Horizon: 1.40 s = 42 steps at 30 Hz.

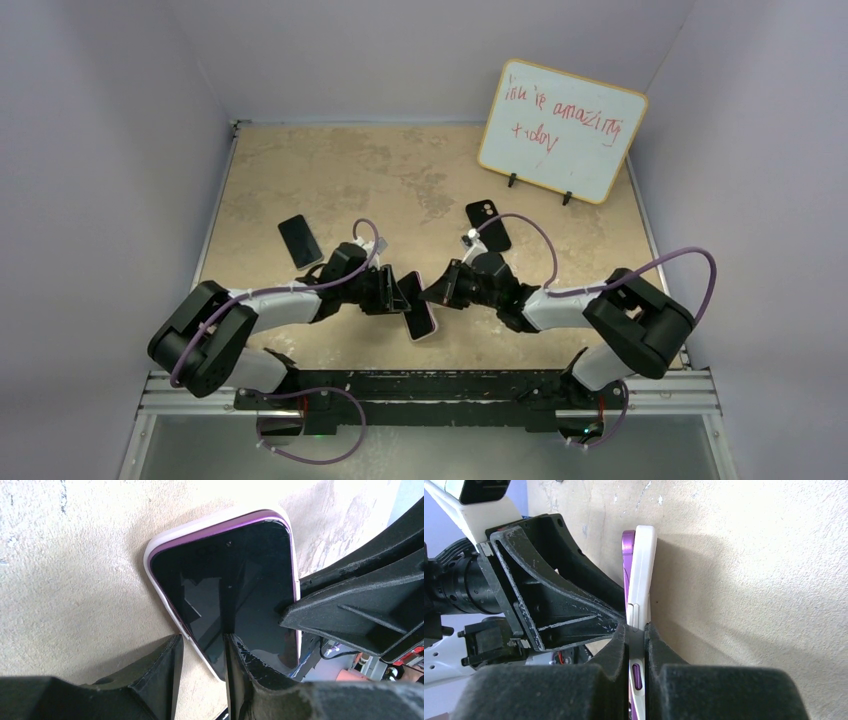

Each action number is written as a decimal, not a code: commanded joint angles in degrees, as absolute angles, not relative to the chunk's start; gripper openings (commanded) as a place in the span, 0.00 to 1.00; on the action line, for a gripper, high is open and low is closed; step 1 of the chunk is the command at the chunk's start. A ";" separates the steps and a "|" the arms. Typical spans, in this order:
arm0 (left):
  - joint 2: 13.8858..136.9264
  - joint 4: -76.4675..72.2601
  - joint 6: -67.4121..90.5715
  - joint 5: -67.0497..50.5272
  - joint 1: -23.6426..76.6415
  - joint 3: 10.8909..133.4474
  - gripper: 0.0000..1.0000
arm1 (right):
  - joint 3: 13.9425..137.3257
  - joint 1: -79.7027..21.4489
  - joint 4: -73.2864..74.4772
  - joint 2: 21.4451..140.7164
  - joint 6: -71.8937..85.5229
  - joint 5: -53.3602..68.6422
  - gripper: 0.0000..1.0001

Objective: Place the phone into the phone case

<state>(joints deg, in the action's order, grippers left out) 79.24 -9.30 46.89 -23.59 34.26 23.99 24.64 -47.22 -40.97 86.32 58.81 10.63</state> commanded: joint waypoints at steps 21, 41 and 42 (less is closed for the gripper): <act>67.18 7.14 39.78 -24.77 32.72 37.30 0.57 | 25.60 -46.68 -29.65 63.51 54.55 4.23 0.00; 57.89 -22.50 52.15 -45.77 32.49 32.06 0.62 | 13.01 -46.66 -52.66 40.74 59.14 2.50 0.00; 58.08 -23.52 52.73 -45.99 32.51 31.75 0.62 | 12.59 -46.67 -53.75 40.45 59.19 2.36 0.00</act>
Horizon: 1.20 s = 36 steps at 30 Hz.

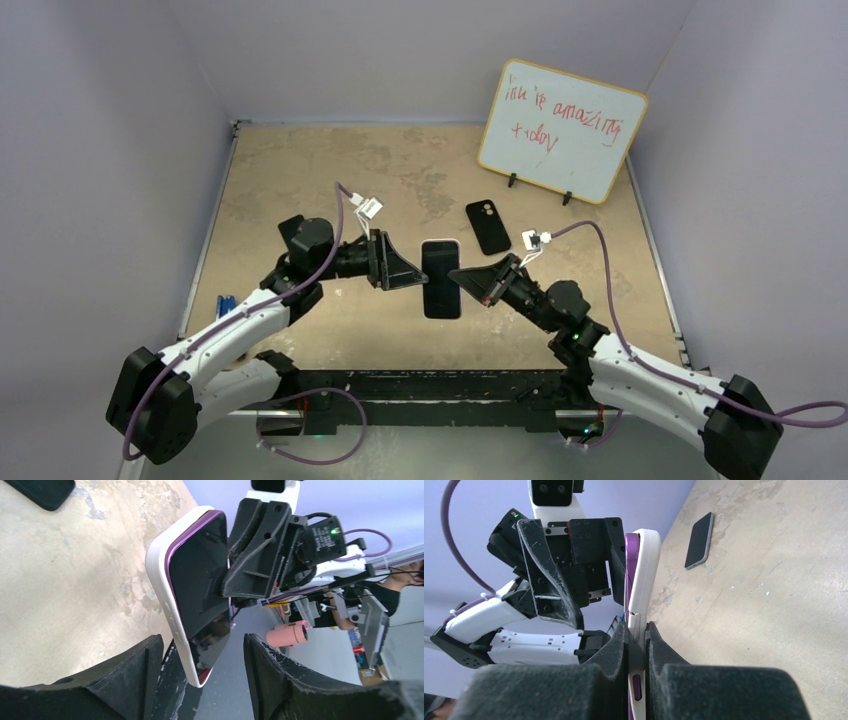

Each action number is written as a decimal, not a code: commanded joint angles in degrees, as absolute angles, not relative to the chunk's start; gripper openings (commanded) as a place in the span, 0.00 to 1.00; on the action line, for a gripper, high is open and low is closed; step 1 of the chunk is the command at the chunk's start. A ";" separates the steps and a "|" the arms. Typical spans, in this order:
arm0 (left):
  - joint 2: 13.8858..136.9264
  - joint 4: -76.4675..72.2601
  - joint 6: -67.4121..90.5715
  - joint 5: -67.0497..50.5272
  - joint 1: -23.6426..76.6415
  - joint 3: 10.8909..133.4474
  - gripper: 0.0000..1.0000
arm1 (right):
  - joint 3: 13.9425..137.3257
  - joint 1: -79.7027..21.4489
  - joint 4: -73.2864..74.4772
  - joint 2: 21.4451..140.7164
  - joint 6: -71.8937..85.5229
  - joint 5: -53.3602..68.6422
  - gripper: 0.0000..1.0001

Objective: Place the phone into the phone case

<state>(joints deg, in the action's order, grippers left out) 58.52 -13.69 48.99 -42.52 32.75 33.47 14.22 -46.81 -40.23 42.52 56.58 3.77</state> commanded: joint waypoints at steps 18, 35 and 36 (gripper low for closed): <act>64.00 -40.46 61.42 -49.51 32.59 27.20 0.60 | 12.43 -46.67 -62.73 44.21 62.73 4.95 0.00; 68.98 -50.09 64.88 -50.20 32.47 24.54 0.00 | 15.39 -46.67 -65.24 54.71 63.45 9.65 0.06; 68.88 -50.06 64.63 -49.72 32.49 24.60 0.00 | 15.76 -46.67 -63.56 54.68 62.99 10.87 0.17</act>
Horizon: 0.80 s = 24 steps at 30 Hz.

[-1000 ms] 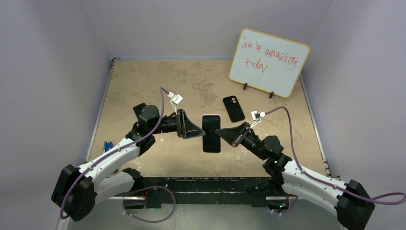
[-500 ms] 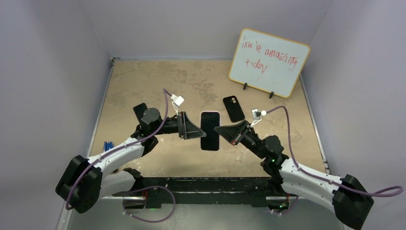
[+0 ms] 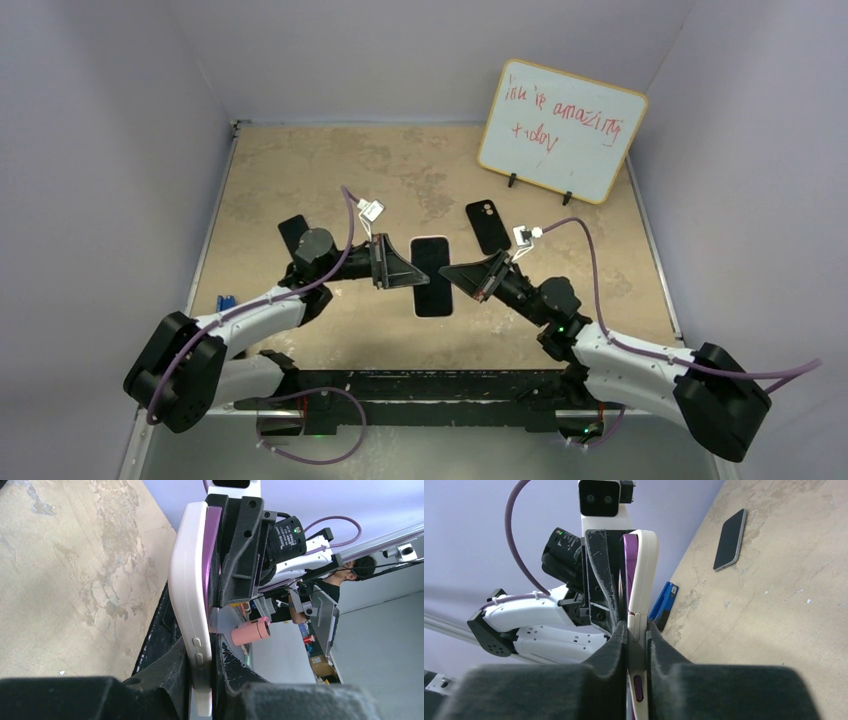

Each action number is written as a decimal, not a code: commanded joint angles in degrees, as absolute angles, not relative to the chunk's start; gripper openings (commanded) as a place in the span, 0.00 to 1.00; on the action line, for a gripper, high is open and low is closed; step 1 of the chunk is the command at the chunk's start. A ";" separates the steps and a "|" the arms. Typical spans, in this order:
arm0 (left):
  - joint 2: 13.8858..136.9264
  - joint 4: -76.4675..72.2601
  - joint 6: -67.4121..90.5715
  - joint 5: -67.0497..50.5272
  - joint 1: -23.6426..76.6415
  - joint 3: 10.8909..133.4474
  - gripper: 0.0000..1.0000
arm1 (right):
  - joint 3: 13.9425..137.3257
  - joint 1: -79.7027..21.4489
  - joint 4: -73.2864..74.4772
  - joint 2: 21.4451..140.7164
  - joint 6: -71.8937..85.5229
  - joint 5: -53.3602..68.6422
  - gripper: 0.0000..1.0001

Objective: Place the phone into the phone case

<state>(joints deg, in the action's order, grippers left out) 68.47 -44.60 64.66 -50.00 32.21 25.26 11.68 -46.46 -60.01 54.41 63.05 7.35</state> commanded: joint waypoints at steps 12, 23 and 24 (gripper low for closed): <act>62.59 -47.38 56.39 -45.17 32.51 25.66 0.00 | 15.12 -46.56 -42.89 45.92 56.37 17.87 0.82; 64.46 -49.64 57.48 -44.65 32.40 26.51 0.00 | 17.37 -46.58 -46.42 51.95 57.41 27.54 0.68; 64.38 -49.69 57.44 -44.34 32.36 26.42 0.00 | 17.54 -46.56 -45.82 52.16 57.79 27.49 0.67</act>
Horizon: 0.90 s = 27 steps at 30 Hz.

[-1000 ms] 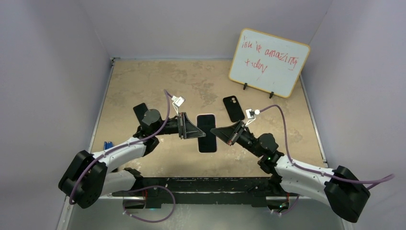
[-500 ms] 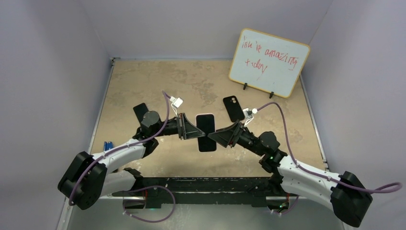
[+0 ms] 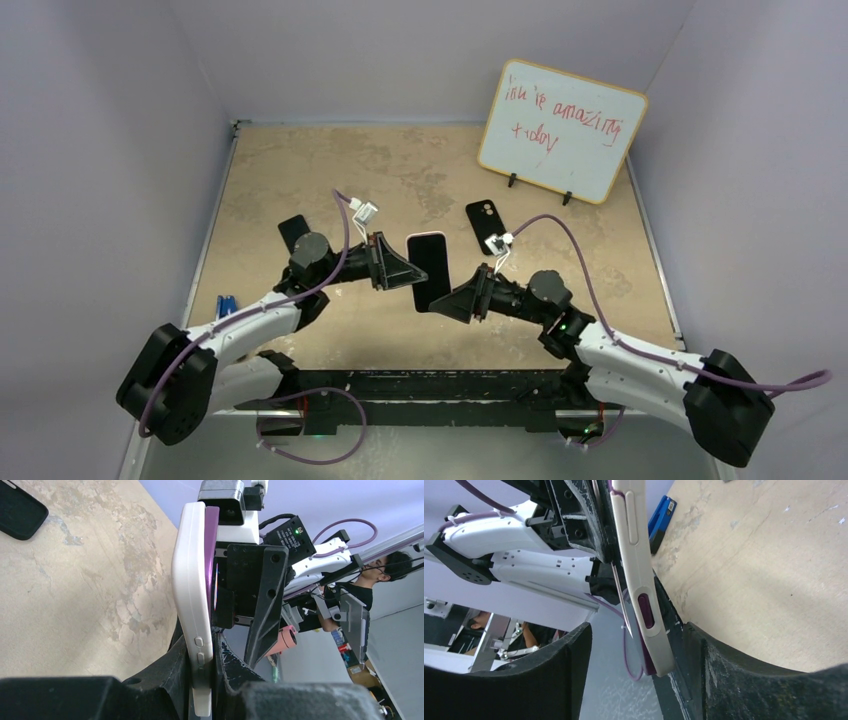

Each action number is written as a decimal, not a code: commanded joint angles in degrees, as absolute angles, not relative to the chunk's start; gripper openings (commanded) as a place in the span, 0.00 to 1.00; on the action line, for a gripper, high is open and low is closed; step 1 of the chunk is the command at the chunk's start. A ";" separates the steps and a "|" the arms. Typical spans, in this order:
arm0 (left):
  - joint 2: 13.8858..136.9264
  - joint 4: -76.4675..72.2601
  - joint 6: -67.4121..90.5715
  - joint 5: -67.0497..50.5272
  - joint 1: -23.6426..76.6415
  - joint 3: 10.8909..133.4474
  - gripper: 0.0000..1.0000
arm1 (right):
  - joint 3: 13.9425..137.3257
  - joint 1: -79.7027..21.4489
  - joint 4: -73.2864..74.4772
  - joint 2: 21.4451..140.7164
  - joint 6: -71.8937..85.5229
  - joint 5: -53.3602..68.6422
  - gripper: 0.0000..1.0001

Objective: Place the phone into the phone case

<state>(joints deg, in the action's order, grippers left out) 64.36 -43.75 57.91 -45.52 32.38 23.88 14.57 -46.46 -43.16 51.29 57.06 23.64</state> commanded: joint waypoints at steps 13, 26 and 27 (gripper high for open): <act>58.90 -23.87 39.24 -33.96 32.38 30.16 0.00 | 14.84 -46.47 -44.17 48.24 64.26 22.93 0.10; 57.82 -17.95 35.33 -42.66 32.34 33.84 0.00 | 16.74 -46.49 -41.14 50.20 62.05 22.13 0.39; 58.16 -18.01 35.29 -44.52 32.30 34.30 0.00 | 17.20 -46.49 -39.29 49.64 61.01 21.55 0.49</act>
